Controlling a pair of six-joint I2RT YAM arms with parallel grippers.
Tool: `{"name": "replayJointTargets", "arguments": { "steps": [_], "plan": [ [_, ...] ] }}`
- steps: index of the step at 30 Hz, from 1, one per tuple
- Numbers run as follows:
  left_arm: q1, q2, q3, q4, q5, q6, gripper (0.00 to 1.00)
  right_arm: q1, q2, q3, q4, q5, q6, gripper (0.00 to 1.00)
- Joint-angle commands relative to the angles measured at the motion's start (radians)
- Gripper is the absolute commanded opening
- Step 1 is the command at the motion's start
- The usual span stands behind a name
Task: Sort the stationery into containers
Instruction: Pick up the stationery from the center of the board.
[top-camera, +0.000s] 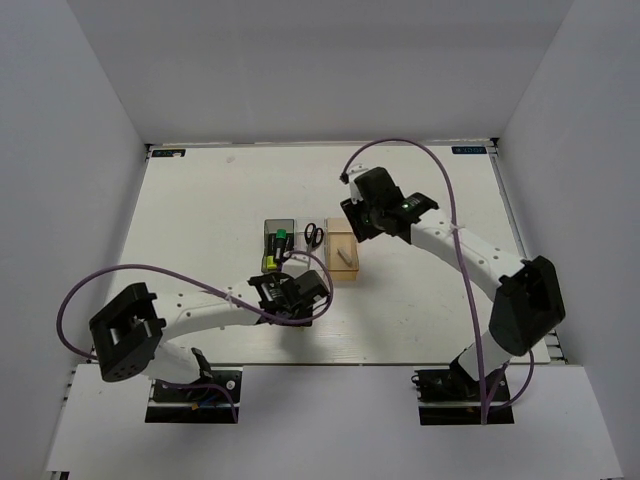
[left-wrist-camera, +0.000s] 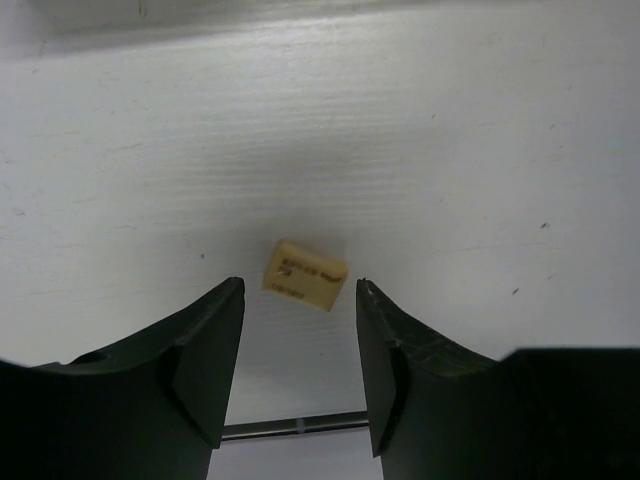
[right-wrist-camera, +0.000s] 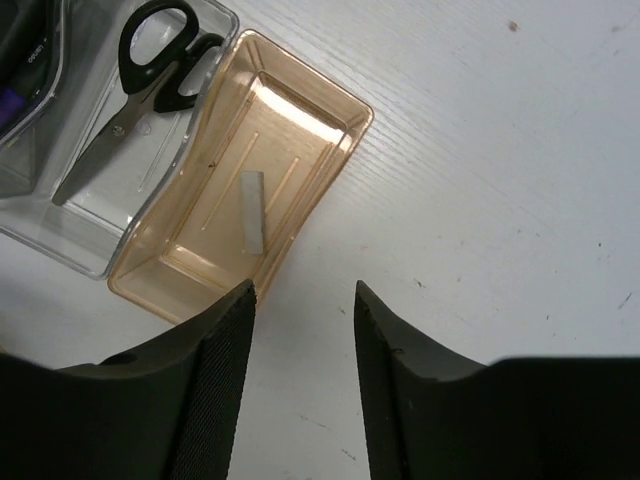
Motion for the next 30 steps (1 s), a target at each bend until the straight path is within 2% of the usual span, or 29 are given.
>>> {"name": "replayJointTargets", "arguments": {
  "steps": [1,12,19,29,30],
  "plan": [
    [-0.007,0.047,0.084,-0.025,-0.032,-0.030,0.59,-0.037,-0.086,-0.055,-0.016,-0.030,0.022,0.49],
    [0.011,0.118,0.037,-0.019,-0.014,-0.024,0.62,-0.151,-0.181,-0.135,-0.030,-0.137,0.034,0.52],
    [0.027,0.180,0.046,0.024,0.049,0.008,0.63,-0.209,-0.193,-0.149,-0.038,-0.220,0.050,0.52],
    [-0.015,0.188,0.020,0.024,0.104,-0.007,0.63,-0.260,-0.198,-0.149,-0.044,-0.278,0.065,0.53],
    [-0.018,0.191,0.020,0.021,0.103,-0.009,0.61,-0.261,-0.197,-0.149,-0.047,-0.286,0.065,0.53]
  ]
}}
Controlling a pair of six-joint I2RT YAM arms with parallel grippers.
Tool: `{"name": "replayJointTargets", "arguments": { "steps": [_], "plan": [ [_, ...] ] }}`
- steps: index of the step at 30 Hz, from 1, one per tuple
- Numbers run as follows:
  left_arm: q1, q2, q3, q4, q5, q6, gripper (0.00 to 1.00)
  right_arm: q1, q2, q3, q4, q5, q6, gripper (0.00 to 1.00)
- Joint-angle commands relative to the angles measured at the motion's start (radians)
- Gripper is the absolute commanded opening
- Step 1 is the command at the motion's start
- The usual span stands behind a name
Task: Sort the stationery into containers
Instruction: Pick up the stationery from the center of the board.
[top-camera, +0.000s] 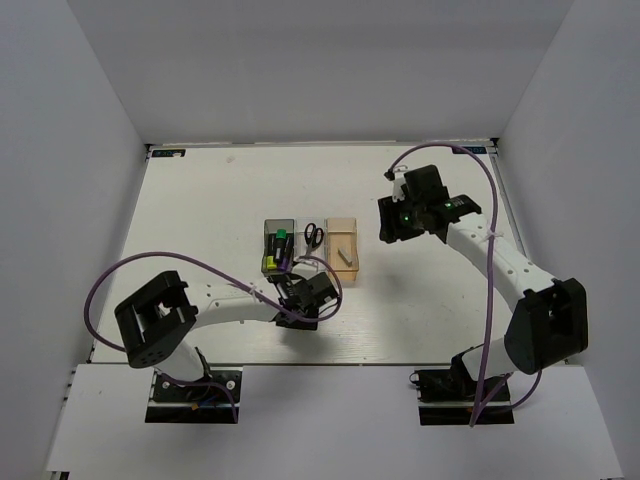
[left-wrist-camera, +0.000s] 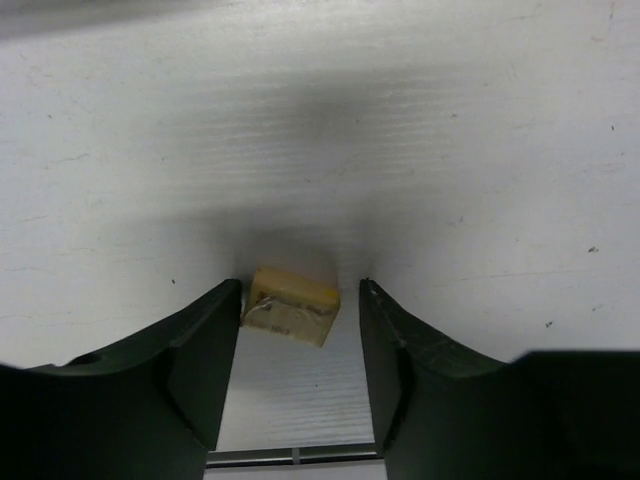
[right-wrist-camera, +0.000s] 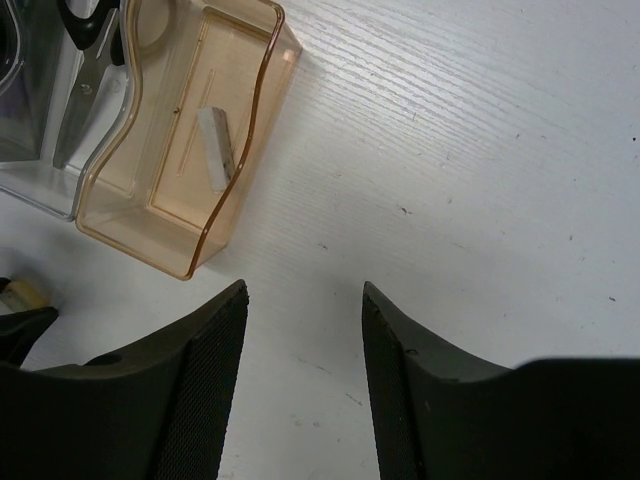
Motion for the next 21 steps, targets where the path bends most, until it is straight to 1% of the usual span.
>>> {"name": "replayJointTargets", "arguments": {
  "steps": [1,2,3,6,7,9,10,12,14,15,16,17,18,19,20,21],
  "plan": [
    [-0.031,0.020,-0.025,-0.015,0.051,-0.014,0.58,-0.016,-0.037,0.000,-0.002,-0.039,0.016,0.53],
    [-0.037,0.023,-0.019,-0.021,0.056,-0.019,0.55,-0.017,-0.036,-0.001,-0.006,-0.045,0.017,0.53],
    [-0.039,0.033,-0.015,-0.030,0.056,-0.017,0.50,-0.020,-0.039,-0.003,-0.007,-0.051,0.019,0.53],
    [-0.055,0.036,0.001,-0.058,0.048,-0.019,0.39,-0.024,-0.046,-0.006,-0.009,-0.062,0.022,0.53],
    [-0.063,0.034,0.007,-0.063,0.045,-0.017,0.32,-0.031,-0.051,-0.009,-0.007,-0.062,0.021,0.53],
    [-0.065,0.028,0.018,-0.084,0.033,-0.013,0.23,-0.040,-0.055,-0.014,-0.009,-0.071,0.024,0.53],
    [-0.069,0.017,0.025,-0.089,0.027,-0.008,0.17,-0.043,-0.059,-0.015,-0.009,-0.074,0.025,0.53],
    [-0.068,0.008,0.039,-0.101,0.016,0.012,0.12,-0.047,-0.062,-0.017,-0.009,-0.083,0.022,0.53],
    [-0.071,-0.029,0.090,-0.110,-0.005,0.027,0.09,-0.054,-0.069,-0.020,-0.010,-0.091,0.017,0.55],
    [-0.074,-0.035,0.107,-0.113,-0.010,0.062,0.09,-0.053,-0.080,-0.023,-0.012,-0.096,-0.004,0.55],
    [-0.074,-0.062,0.167,-0.113,-0.019,0.075,0.09,-0.054,-0.086,-0.023,-0.016,-0.100,-0.015,0.57],
    [-0.077,-0.066,0.191,-0.109,-0.033,0.090,0.09,-0.056,-0.100,-0.030,-0.015,-0.100,-0.042,0.57],
    [-0.075,-0.070,0.214,-0.103,-0.039,0.152,0.09,-0.057,-0.114,-0.036,-0.016,-0.099,-0.058,0.53],
    [-0.071,-0.069,0.269,-0.098,-0.056,0.171,0.09,-0.059,-0.127,-0.046,-0.013,-0.093,-0.065,0.37],
    [-0.063,-0.055,0.322,-0.102,-0.062,0.211,0.09,-0.062,-0.152,-0.079,0.010,-0.087,-0.065,0.00],
    [-0.031,-0.032,0.379,-0.104,-0.056,0.249,0.09,-0.063,-0.175,-0.095,0.019,-0.064,-0.100,0.00]
  ]
}}
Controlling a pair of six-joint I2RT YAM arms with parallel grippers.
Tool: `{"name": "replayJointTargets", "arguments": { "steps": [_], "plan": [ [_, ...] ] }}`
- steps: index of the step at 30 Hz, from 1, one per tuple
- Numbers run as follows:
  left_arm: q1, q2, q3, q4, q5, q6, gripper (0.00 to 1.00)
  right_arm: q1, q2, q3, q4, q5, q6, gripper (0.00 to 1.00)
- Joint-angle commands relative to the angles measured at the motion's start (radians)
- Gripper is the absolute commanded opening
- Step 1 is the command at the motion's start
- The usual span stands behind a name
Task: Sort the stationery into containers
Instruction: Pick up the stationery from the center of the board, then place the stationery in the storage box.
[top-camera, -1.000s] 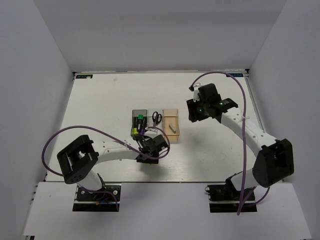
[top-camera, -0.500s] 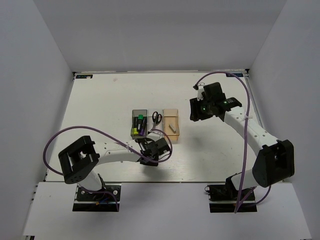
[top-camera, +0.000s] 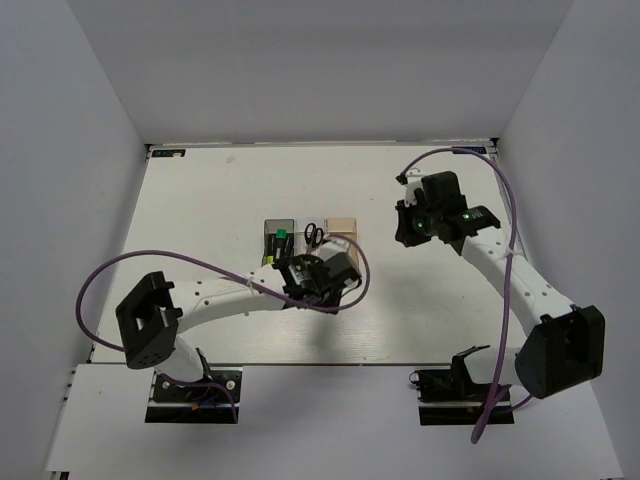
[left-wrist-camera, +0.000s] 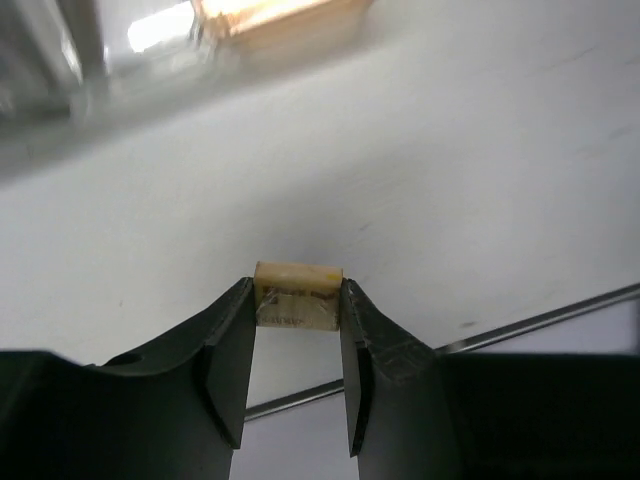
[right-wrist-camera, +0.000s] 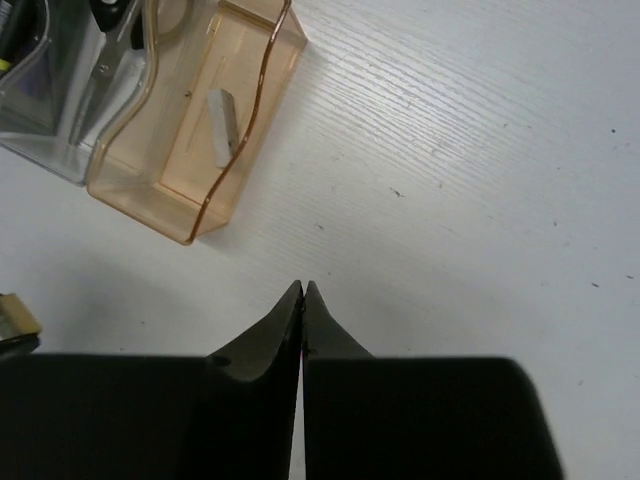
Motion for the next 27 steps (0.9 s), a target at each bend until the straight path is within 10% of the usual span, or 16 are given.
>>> {"name": "replayJointTargets", "arguments": {
  "steps": [1,6,12,21,25,27],
  "plan": [
    [0.047,-0.012,0.166,0.019,-0.031,0.155,0.09,-0.008,-0.089,-0.050,0.031,0.030,-0.070,0.00],
    [0.157,0.161,0.382,0.030,0.030,0.238,0.11,-0.023,-0.132,-0.118,0.048,0.105,-0.074,0.03],
    [0.228,0.392,0.596,-0.044,0.070,0.264,0.22,-0.049,-0.171,-0.150,0.054,0.117,-0.068,0.37],
    [0.288,0.437,0.639,-0.053,0.083,0.270,0.71,-0.098,-0.185,-0.156,0.051,0.073,-0.062,0.70],
    [0.283,0.358,0.619,-0.017,0.113,0.295,0.69,-0.115,-0.194,-0.165,0.047,0.054,-0.059,0.78],
    [0.271,0.325,0.593,0.003,0.126,0.321,0.47,-0.123,-0.204,-0.171,0.050,0.039,-0.059,0.79]
  ]
}}
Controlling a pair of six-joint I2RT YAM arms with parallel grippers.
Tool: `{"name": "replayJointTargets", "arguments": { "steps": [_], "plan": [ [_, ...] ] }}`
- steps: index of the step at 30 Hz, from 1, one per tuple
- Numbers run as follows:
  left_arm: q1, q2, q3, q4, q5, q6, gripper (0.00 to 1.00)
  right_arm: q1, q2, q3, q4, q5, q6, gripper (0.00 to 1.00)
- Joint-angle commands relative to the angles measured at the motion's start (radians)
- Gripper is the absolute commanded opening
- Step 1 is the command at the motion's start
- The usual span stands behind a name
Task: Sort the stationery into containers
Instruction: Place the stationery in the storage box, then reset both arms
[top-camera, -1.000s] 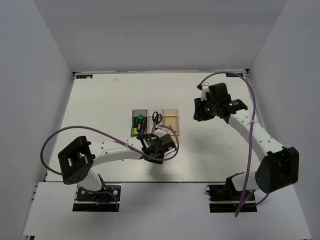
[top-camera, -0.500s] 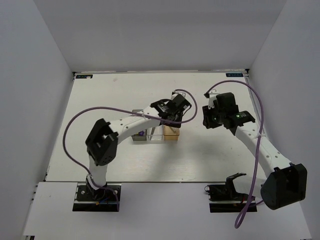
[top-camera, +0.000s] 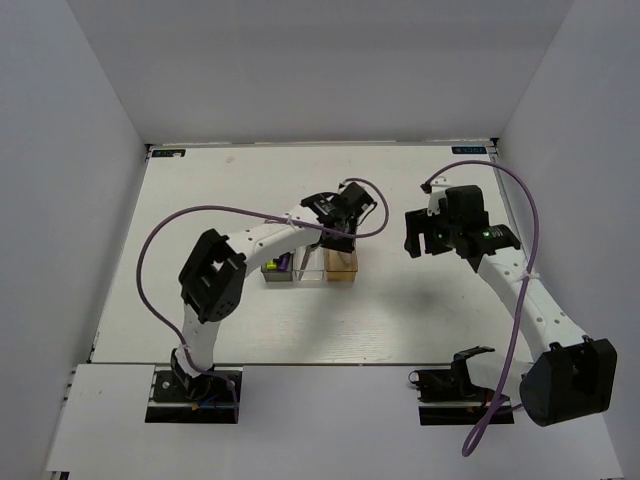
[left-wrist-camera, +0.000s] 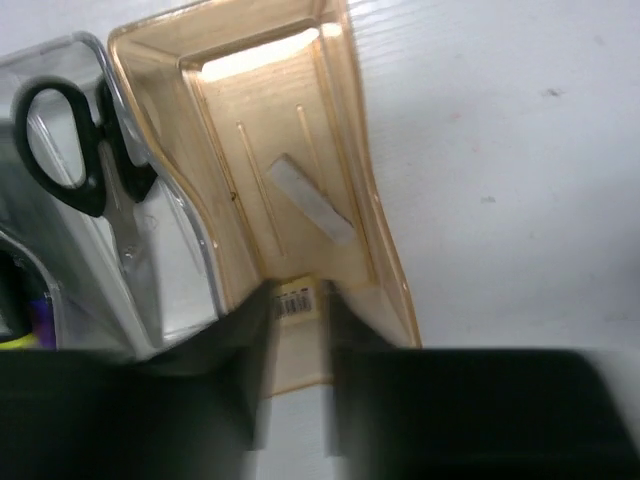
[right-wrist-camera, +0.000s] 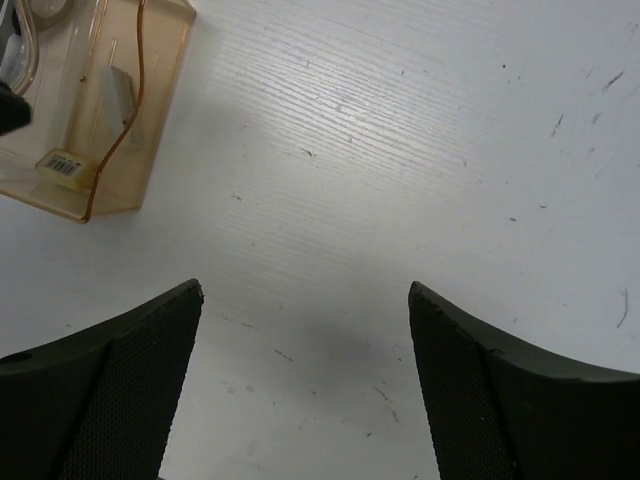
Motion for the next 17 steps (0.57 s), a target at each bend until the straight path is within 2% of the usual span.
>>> {"name": "replayJointTargets", "arguments": {
  "steps": [1,2,4,5,6,7,8,10,11,13,14,15,17],
  "plan": [
    [-0.024,-0.200,-0.012,0.065,0.028,0.049,0.24,-0.013,-0.032,-0.023,0.031,-0.041,0.002,0.87],
    [-0.027,-0.222,-0.052,0.076,0.021,0.058,0.00,-0.016,-0.038,-0.027,0.030,-0.041,-0.003,0.88],
    [-0.032,-0.318,-0.108,0.100,0.021,0.083,0.00,-0.016,-0.047,-0.042,0.045,-0.038,0.014,0.89],
    [-0.034,-0.347,-0.163,0.103,0.018,0.090,0.07,-0.014,-0.053,-0.045,0.046,-0.029,0.014,0.89],
    [-0.034,-0.410,-0.194,0.109,0.010,0.093,0.24,-0.014,-0.058,-0.046,0.046,-0.027,0.023,0.91],
    [-0.029,-0.477,-0.266,0.120,-0.011,0.098,0.47,-0.014,-0.059,-0.053,0.045,-0.013,0.022,0.91],
    [-0.024,-0.553,-0.355,0.129,-0.025,0.102,0.82,-0.013,-0.065,-0.056,0.048,-0.009,0.049,0.91],
    [0.017,-0.637,-0.508,0.160,-0.062,0.100,1.00,-0.016,-0.090,-0.069,0.062,-0.009,0.062,0.91],
    [0.035,-0.764,-0.611,0.180,-0.058,0.101,1.00,-0.016,-0.099,-0.083,0.065,-0.016,0.069,0.91],
    [0.127,-0.849,-0.754,0.203,-0.024,0.109,1.00,-0.022,-0.131,-0.097,0.074,-0.047,0.034,0.91],
    [0.153,-0.930,-0.843,0.214,-0.009,0.112,1.00,-0.025,-0.140,-0.100,0.074,-0.118,-0.004,0.91],
    [0.213,-1.007,-0.883,0.226,0.077,0.119,1.00,-0.025,-0.147,-0.106,0.063,-0.142,-0.048,0.91],
    [0.301,-1.162,-1.015,0.263,0.152,0.141,1.00,-0.023,-0.173,-0.123,0.059,-0.198,-0.067,0.91]
  ]
}}
